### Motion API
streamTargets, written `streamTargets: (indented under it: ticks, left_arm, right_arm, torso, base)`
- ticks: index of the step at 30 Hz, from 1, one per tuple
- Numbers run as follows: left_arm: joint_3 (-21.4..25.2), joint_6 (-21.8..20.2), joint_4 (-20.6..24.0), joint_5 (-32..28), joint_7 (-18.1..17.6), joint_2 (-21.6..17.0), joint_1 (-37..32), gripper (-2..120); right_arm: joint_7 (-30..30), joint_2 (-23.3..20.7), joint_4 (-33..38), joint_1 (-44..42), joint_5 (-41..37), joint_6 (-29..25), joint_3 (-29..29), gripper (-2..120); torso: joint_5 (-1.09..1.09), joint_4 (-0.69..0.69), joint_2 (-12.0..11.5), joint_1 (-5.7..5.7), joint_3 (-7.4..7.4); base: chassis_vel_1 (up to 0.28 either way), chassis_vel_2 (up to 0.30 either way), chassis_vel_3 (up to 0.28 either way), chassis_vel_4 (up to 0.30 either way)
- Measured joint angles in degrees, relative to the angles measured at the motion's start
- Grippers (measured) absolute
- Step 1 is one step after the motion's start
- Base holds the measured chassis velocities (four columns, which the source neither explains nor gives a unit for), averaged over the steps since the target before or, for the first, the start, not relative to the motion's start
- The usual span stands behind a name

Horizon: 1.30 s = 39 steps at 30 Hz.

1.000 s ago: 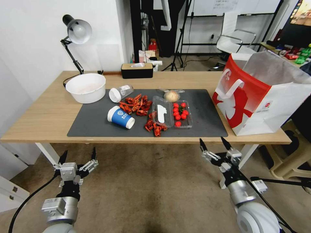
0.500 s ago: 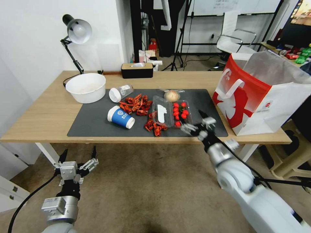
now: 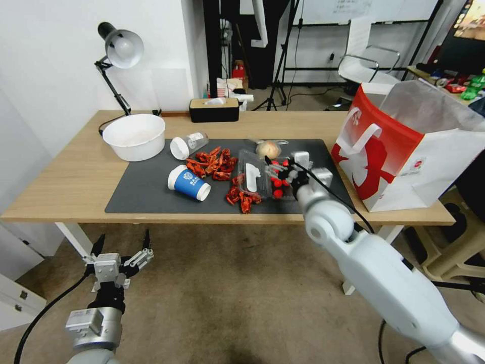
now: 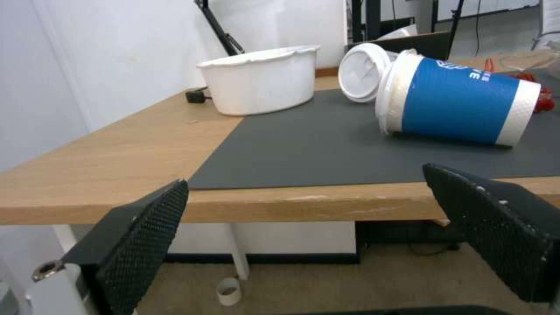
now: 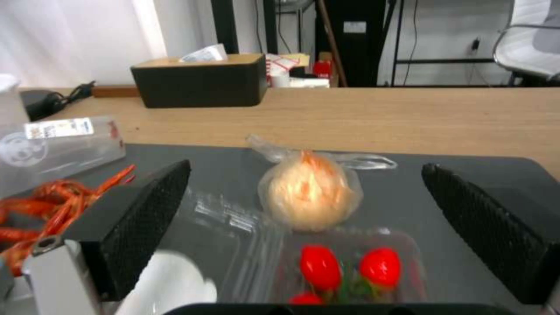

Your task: Pick up the trash from the table and place it into the takeout bag.

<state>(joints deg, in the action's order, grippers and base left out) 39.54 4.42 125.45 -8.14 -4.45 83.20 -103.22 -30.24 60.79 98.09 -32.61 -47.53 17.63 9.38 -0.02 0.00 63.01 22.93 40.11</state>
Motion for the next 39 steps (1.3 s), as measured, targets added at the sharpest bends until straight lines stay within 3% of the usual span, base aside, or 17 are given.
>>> streamTargets:
  ticks: [10, 28, 39]
  left_arm:
    - [0.6, 0.0, 0.0, 0.0, 0.1, 0.0, 0.1, 100]
    - [1.0, 0.0, -0.3, -0.4, 0.2, -0.3, 0.2, 100]
    - [0.7, 0.0, -0.7, -0.4, 0.5, -0.3, 0.4, 100]
  right_arm:
    - [-1.0, 4.2, -11.9, 10.2, -4.8, 2.8, 4.4, 100]
    - [3.3, 10.9, -28.2, 18.8, -4.8, 4.8, 6.8, 100]
    - [1.8, 16.7, -37.7, 21.7, -3.5, 7.4, 6.7, 100]
  torso:
    - [0.02, 0.00, 0.0, 0.00, 0.00]
    - [0.01, 0.00, 0.0, 0.00, -0.01]
    - [0.01, 0.01, 0.0, -0.01, -0.01]
  base:
    - [0.000, 0.000, 0.000, 0.000]
    - [0.000, 0.000, 0.000, 0.000]
    - [0.000, 0.000, 0.000, 0.000]
